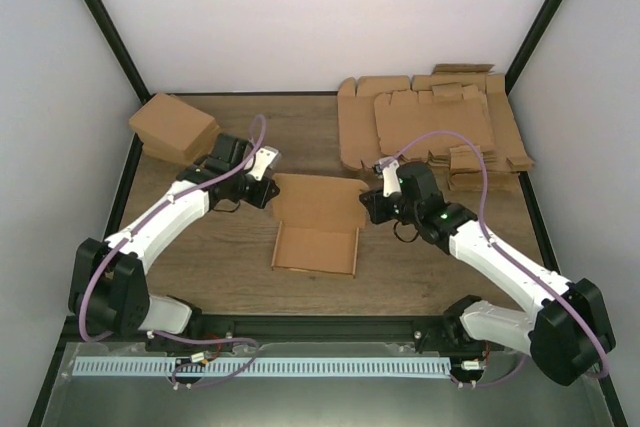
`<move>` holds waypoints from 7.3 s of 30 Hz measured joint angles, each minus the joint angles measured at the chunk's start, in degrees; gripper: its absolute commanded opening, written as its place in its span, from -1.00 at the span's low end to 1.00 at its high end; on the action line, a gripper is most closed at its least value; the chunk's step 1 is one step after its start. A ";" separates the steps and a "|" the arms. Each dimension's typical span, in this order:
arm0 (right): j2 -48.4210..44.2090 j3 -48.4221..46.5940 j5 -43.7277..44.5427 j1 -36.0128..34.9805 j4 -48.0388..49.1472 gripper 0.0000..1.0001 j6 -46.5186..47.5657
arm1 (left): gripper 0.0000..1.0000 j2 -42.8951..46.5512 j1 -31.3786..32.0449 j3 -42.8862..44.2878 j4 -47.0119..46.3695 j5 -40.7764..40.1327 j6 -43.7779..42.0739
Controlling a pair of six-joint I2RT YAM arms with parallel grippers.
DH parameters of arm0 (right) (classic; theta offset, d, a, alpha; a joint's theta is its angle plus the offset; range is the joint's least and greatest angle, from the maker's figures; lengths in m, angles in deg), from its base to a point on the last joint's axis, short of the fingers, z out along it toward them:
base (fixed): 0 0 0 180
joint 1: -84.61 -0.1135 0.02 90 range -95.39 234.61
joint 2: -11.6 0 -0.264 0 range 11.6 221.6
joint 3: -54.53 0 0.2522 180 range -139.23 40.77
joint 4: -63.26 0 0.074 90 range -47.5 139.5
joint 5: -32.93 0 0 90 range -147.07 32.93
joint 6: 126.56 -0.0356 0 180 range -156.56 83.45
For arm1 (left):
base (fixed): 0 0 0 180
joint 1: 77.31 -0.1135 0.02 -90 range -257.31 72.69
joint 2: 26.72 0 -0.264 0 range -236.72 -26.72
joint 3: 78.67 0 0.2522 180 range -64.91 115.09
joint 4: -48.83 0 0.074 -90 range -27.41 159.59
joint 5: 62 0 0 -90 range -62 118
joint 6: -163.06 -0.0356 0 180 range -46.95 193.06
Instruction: Fold the paper box
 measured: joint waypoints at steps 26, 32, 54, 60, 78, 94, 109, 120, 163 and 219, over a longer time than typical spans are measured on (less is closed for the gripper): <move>12.83 -5.77 24.37 -8.52 18.29 -0.99 -12.79 | -0.92 6.43 1.40 -10.88 -22.12 -12.48 22.77; 15.32 -3.39 30.53 -12.00 22.12 -0.99 -15.72 | -0.91 7.04 2.73 -15.93 -27.74 -16.04 27.45; 11.10 2.01 34.16 -14.91 20.90 -0.69 -20.74 | -0.34 10.36 6.45 -19.30 -29.99 -19.02 35.56; 11.93 1.44 33.18 -14.84 16.48 -0.44 -19.50 | -0.19 9.68 6.58 -17.79 -26.43 -18.78 33.94; 13.31 0.44 24.46 -11.28 14.78 -0.83 -14.88 | -0.68 5.66 6.51 -15.26 -21.00 -18.40 29.64; 15.21 -0.63 23.69 -11.19 16.33 -0.99 -22.82 | -0.89 6.10 6.29 -20.26 -29.07 -17.97 37.44; 19.23 -0.13 26.08 -11.28 22.29 -0.99 -23.43 | -0.89 3.28 6.01 -21.14 -33.75 -19.21 39.43; 16.98 2.19 25.44 -11.56 22.21 -0.99 -20.46 | -0.19 6.93 6.14 -22.88 -31.21 -15.72 41.05; 12.28 11.32 24.17 -13.49 31.87 -0.99 -12.96 | 0.63 0.24 -0.15 6.14 4.39 7.82 18.18; 9.42 25.42 22.82 -15.02 51.45 -0.94 -7.96 | 0.09 -3.87 24.35 15.19 15.65 -5.68 -0.42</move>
